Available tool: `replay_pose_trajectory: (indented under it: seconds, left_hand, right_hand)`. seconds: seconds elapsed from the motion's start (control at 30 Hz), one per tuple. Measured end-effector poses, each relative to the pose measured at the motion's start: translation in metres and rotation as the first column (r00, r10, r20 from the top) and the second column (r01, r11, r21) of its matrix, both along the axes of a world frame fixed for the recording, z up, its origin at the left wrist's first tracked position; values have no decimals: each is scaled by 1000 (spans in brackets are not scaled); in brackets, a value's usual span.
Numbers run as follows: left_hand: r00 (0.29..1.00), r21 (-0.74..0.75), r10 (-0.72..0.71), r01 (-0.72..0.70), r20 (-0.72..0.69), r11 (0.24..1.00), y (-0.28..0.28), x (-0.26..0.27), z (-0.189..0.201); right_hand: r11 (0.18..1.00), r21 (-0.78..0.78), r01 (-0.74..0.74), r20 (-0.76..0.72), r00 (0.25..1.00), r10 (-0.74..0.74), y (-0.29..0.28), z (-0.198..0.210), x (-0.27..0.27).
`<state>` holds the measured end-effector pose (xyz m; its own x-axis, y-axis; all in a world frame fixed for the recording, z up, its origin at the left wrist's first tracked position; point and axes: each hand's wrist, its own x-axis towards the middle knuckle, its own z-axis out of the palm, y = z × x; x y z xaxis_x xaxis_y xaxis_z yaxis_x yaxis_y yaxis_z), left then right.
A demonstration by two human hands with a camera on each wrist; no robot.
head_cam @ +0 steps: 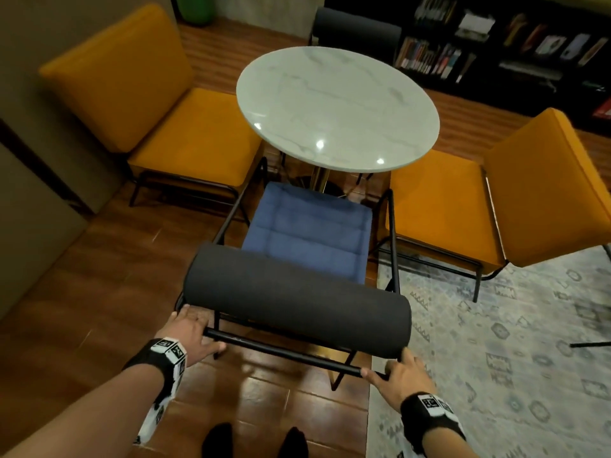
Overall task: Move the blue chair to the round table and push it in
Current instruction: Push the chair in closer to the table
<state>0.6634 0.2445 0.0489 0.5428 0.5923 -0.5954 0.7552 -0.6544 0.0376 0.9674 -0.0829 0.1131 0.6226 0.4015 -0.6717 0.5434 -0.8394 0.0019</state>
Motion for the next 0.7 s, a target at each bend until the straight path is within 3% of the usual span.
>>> replay_pose_trajectory:
  seconds: [0.27,0.53,0.7]
  left_hand:
    - [999,30,39,-38,-31,999,-52,-13,-1]
    - [998,3,63,-63,-10,998,-38,-8,-2]
    - [999,-19,34,-34,10,999,-12,3,0]
  right_hand:
    - [985,-66,-157,-2,988,157,-31,-9,-10]
    - [980,-90,-178,-23,984,177,-21,-19,-12]
    - [997,-16,-76,-99,992,74,-3,-16,-4]
